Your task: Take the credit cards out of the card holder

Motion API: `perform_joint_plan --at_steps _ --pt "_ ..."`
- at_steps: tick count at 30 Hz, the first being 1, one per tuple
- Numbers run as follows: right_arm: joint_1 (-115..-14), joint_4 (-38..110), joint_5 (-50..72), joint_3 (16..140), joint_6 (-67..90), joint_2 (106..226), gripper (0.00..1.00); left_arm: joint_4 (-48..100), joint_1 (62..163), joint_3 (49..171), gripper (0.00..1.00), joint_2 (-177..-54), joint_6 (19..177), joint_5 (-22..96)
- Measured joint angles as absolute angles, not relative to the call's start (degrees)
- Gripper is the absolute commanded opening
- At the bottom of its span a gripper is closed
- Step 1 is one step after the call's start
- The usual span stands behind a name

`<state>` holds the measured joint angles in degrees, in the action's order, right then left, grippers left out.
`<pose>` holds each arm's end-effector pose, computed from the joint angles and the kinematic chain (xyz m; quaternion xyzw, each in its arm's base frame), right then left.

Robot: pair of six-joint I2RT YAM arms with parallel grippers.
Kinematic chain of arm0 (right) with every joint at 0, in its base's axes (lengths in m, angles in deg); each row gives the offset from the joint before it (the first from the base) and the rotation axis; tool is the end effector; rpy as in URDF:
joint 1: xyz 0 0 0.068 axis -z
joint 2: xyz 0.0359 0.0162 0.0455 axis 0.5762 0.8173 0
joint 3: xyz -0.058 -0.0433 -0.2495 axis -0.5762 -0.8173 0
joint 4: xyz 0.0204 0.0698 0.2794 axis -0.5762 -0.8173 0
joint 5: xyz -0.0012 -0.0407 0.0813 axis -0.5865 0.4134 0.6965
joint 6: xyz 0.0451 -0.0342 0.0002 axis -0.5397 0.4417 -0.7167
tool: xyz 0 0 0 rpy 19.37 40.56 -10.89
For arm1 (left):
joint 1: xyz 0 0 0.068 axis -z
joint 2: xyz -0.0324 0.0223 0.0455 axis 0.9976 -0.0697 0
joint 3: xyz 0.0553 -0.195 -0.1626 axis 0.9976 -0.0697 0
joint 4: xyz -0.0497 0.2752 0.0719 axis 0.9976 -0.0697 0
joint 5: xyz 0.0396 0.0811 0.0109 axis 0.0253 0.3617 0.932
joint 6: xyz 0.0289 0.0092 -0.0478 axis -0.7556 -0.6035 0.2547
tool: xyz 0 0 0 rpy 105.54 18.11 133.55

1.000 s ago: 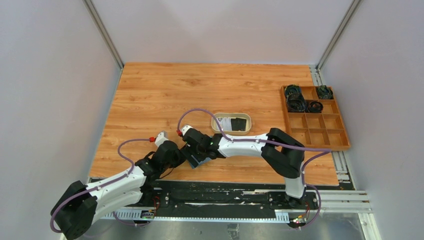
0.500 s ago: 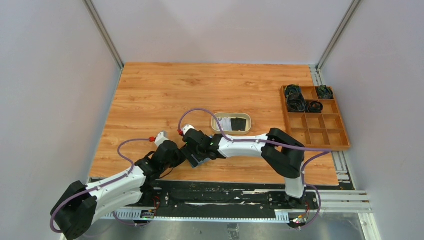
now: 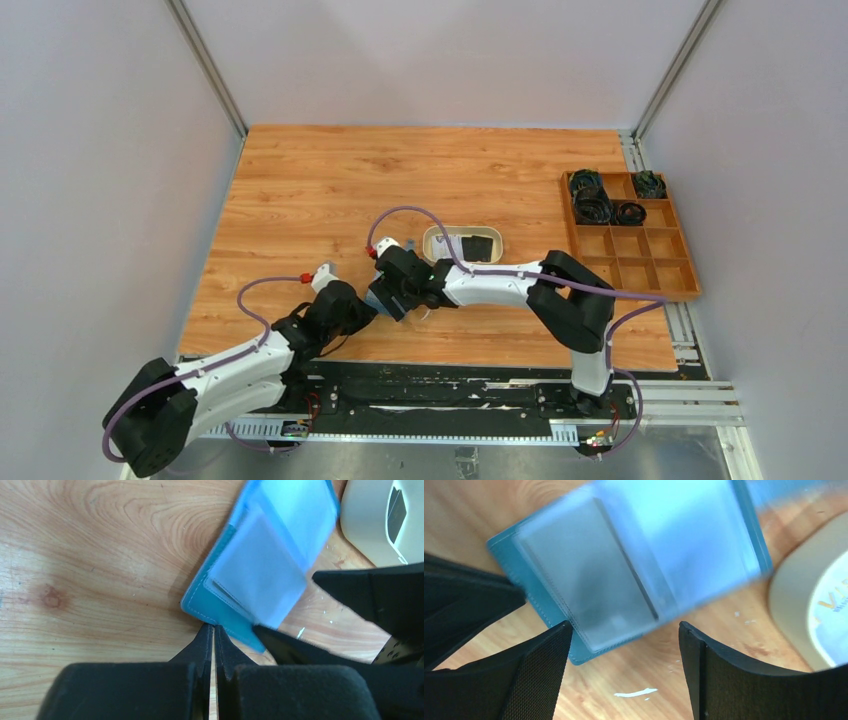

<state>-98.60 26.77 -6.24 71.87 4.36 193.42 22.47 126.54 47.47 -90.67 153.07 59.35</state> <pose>0.1956 0.3768 0.1396 -0.3658 0.8593 0.1604 0.3195 0.1506 -0.1162 0.0977 -0.2507 0.8728 -0.2581 0.3299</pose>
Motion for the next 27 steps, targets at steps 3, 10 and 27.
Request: perform_joint_plan --at_steps 3,10,27 --pt "-97.38 27.25 -8.11 71.87 5.00 193.40 0.81 22.92 126.54 47.47 0.00 -91.55 152.83 58.45" --pt "-96.13 28.06 -10.76 71.72 7.38 193.33 0.81 26.49 126.54 47.90 0.00 -95.26 151.61 56.79" --pt "-96.13 31.78 -9.82 68.76 8.56 191.98 0.80 30.33 126.54 45.26 0.53 -91.39 153.86 56.97"
